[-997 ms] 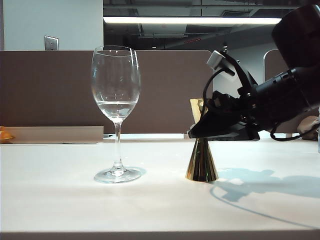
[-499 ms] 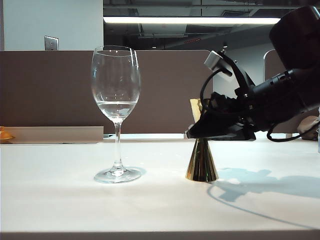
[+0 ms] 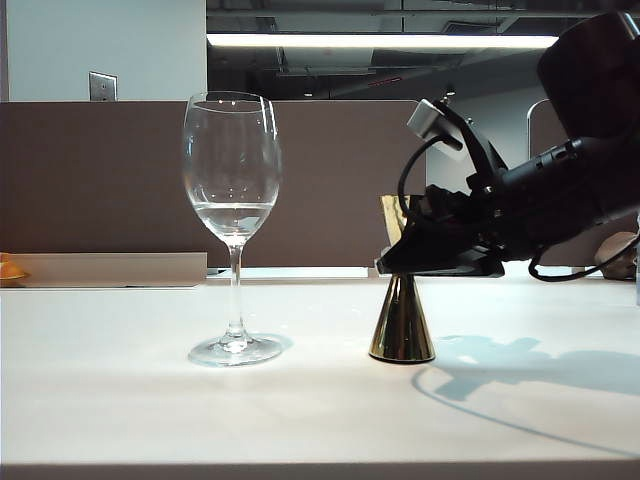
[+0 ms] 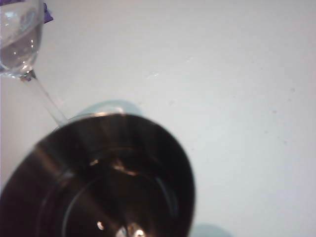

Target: Pick up the jigger and pour the water inside into the glass.

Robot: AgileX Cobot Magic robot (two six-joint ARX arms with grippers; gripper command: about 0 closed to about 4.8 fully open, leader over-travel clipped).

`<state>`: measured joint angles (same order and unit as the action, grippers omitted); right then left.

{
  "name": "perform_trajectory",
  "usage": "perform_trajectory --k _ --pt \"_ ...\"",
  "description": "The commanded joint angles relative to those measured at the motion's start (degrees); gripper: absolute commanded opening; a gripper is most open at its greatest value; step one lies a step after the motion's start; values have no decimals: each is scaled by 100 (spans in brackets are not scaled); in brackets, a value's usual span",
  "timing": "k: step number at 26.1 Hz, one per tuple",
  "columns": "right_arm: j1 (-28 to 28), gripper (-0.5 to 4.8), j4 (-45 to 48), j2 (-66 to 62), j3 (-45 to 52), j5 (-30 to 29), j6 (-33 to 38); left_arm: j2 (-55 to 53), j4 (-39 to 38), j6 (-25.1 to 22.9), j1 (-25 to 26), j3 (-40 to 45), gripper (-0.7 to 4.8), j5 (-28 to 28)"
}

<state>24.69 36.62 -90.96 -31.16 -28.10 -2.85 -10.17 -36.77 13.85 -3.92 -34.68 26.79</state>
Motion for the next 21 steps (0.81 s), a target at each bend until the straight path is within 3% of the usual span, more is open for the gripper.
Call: perform_trajectory --k 1,4,21 --pt "9 98 98 17 -44 -4 11 0 39 11 7 -22 25 -13" --pt "9 54 96 17 -44 13 11 0 37 9 4 -22 25 -13" --pt "9 10 -42 518 -61 15 4 0 -85 -11 7 -22 26 -15"
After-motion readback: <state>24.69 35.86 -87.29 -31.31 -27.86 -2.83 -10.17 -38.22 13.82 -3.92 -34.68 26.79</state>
